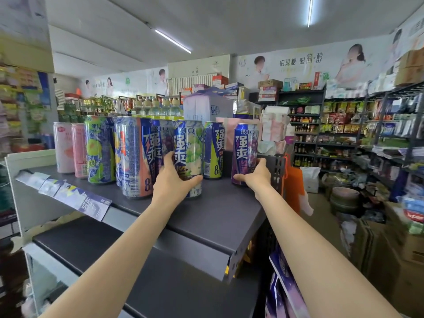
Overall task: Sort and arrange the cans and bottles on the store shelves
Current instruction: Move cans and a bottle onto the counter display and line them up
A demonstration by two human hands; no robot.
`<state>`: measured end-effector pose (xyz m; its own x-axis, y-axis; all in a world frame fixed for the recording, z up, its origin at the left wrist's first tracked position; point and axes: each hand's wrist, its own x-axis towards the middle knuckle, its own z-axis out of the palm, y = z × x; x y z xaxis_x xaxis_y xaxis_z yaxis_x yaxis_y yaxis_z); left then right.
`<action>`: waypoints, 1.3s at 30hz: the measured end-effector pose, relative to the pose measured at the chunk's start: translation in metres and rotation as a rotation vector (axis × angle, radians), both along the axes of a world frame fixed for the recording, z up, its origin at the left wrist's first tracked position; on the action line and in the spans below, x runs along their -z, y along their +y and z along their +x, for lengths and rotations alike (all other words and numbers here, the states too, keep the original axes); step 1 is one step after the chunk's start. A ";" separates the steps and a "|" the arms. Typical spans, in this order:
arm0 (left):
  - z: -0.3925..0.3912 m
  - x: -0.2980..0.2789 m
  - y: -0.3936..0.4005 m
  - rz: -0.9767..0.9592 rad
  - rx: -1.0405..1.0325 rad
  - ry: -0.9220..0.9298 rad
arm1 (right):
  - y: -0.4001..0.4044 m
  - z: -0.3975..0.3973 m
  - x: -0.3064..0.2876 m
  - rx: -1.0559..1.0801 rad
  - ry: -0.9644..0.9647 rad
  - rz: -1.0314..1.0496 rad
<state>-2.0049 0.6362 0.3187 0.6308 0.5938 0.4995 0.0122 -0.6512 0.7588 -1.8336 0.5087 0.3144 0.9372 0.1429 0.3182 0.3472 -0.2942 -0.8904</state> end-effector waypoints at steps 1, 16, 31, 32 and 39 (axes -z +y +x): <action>0.000 0.000 0.001 -0.031 0.024 -0.010 | 0.000 -0.001 0.000 0.004 -0.002 -0.008; 0.013 -0.016 -0.020 -0.194 0.497 0.207 | -0.027 -0.007 0.012 -0.215 0.004 0.345; 0.065 -0.009 -0.032 -0.022 0.380 0.229 | -0.022 -0.002 0.013 -0.259 -0.019 0.454; 0.065 -0.008 -0.033 0.012 0.360 0.233 | -0.022 -0.002 0.013 -0.255 -0.019 0.448; 0.073 -0.005 -0.042 0.191 0.255 0.214 | -0.021 0.004 0.014 -0.239 -0.026 0.410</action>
